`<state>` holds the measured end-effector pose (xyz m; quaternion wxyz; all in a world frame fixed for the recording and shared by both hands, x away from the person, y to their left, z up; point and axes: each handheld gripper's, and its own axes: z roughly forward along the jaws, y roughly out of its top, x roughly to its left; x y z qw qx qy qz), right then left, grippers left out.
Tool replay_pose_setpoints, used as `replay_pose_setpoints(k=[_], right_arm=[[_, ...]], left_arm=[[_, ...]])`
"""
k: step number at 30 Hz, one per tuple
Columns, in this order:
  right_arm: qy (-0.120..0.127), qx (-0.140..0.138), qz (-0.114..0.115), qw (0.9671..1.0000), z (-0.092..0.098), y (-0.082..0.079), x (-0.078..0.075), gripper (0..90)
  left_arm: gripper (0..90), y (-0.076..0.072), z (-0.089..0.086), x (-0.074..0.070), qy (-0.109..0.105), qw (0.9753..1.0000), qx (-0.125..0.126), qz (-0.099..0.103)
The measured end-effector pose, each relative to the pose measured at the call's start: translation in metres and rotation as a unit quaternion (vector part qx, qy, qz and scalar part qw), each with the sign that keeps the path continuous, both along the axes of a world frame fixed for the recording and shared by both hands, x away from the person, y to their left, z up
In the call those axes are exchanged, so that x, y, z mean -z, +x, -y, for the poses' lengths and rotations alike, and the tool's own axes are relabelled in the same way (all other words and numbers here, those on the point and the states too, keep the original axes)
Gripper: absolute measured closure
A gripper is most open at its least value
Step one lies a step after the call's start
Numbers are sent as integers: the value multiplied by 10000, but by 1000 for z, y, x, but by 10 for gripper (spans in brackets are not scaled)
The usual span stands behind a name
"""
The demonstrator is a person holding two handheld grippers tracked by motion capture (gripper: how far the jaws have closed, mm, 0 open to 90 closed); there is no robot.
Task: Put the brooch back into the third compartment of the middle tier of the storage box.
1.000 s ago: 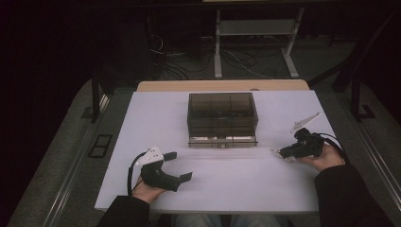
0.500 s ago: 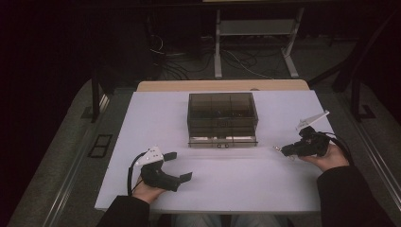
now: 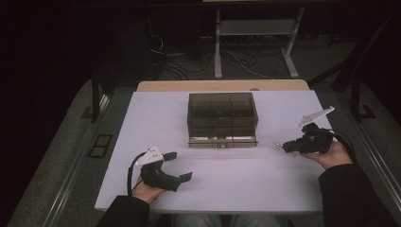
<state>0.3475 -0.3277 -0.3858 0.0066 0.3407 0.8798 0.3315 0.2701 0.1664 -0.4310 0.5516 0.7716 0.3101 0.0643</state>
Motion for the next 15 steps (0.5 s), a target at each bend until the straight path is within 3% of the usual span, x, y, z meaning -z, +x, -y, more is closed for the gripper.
replay_pose_setpoints(k=[15], right_arm=[[-11,-50,147,9999,-5,2,-19,797]], left_arm=[[0,0,0,0,-7,10000,9,0]])
